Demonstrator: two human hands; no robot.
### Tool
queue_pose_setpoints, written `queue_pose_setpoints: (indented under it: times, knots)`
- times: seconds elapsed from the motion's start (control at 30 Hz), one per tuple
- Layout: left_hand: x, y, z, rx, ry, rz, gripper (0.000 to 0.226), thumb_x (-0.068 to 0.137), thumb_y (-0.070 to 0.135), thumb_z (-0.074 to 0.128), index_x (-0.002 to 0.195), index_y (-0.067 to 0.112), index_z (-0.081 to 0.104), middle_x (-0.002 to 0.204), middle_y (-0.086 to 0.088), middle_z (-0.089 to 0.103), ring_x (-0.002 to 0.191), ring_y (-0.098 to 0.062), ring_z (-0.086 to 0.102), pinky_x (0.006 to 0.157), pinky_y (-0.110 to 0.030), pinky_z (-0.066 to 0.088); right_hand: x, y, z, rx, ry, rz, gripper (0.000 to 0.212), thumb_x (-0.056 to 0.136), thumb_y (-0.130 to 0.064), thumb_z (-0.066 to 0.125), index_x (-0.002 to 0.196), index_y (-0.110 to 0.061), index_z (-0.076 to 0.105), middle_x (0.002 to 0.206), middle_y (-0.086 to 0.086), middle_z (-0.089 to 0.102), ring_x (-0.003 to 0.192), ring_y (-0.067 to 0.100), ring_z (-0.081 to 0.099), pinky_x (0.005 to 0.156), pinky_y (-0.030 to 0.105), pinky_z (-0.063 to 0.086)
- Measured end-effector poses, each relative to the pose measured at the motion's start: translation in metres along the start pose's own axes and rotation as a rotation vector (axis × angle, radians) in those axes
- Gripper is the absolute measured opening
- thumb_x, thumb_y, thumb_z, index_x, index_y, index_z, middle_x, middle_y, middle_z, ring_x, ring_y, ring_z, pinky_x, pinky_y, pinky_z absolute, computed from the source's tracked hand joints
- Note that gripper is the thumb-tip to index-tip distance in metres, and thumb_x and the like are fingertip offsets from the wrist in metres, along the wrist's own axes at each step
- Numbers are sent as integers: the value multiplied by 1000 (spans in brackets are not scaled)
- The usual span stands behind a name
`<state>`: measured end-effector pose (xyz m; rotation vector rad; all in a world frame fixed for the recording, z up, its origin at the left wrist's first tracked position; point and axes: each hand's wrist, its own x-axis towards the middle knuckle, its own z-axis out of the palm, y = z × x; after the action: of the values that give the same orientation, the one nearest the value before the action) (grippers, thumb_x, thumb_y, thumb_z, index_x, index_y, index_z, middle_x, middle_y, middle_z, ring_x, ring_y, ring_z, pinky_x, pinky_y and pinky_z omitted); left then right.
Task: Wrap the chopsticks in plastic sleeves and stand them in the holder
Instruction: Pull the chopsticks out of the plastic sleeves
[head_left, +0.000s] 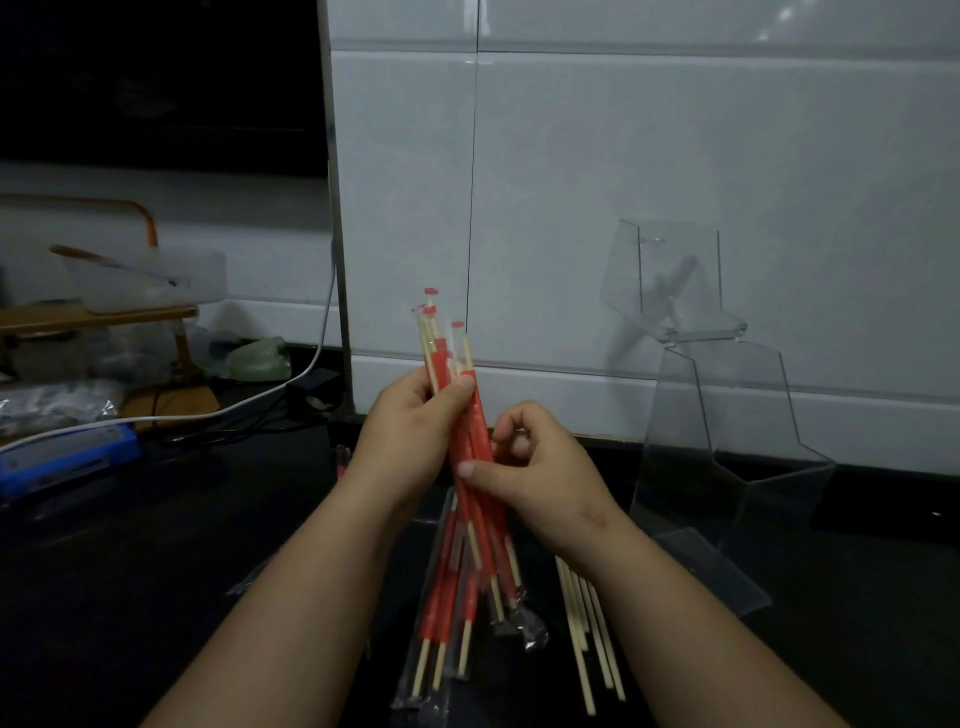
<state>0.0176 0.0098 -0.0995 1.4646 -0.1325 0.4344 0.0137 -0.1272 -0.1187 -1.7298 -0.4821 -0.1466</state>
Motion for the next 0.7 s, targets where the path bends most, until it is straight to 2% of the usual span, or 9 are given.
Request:
queue_pose_setpoints:
  times: [0.1,0.17,0.23,0.33,0.4,0.5,0.63,0.7]
  knots:
    - [2,1,1,-103,59,-5,24,99,16,58,75,16,64,58,2,59,56,-15,56,62,-33,47,-4,-1,0,-2,-138,96,22,86,-20,74,99,-13,58,84,13,73,73,28,71,74,46,58]
    - [2,2,1,-144,68,-18,21,99,17,58,79,15,65,60,2,62,56,-13,58,60,-31,46,-5,-1,2,-52,-192,98,11,93,-26,65,90,-15,62,73,5,70,64,23,68,70,44,57]
    - [2,3,0,-181,56,-47,17,98,17,58,83,14,66,60,4,62,58,-12,58,60,-30,45,-6,-2,5,-82,-225,108,20,98,-29,58,84,-15,62,66,1,64,58,19,61,64,41,52]
    - [1,5,-1,-254,25,-99,14,86,29,68,88,15,67,69,1,64,65,-14,60,64,-31,47,-7,-2,7,-98,-199,130,28,100,-30,52,93,-5,63,66,0,55,56,14,50,58,33,43]
    - [3,5,-2,-312,31,-150,26,75,35,71,90,14,68,78,-4,68,69,-15,64,66,-31,51,-6,-3,8,-150,-176,107,28,99,-35,53,90,-11,65,65,-3,54,57,11,49,62,33,40]
    - [6,1,-2,-359,88,-225,13,88,25,68,86,12,67,72,-5,68,62,-14,64,62,-31,51,-7,-3,9,-166,-180,95,31,91,-46,56,84,-17,66,66,-3,55,60,13,50,67,36,41]
    - [11,-1,-1,-436,207,-264,19,97,26,60,85,13,68,70,-1,62,59,-10,59,57,-26,48,-9,-7,2,-149,-239,96,14,88,-37,70,91,-23,67,73,-4,64,64,10,59,67,33,49]
    - [12,2,-2,-558,264,-262,17,99,23,58,87,14,64,71,-1,58,62,-12,54,62,-27,46,-11,-11,-1,-98,-268,121,20,83,-32,76,100,-24,68,81,-2,69,67,9,64,62,27,50]
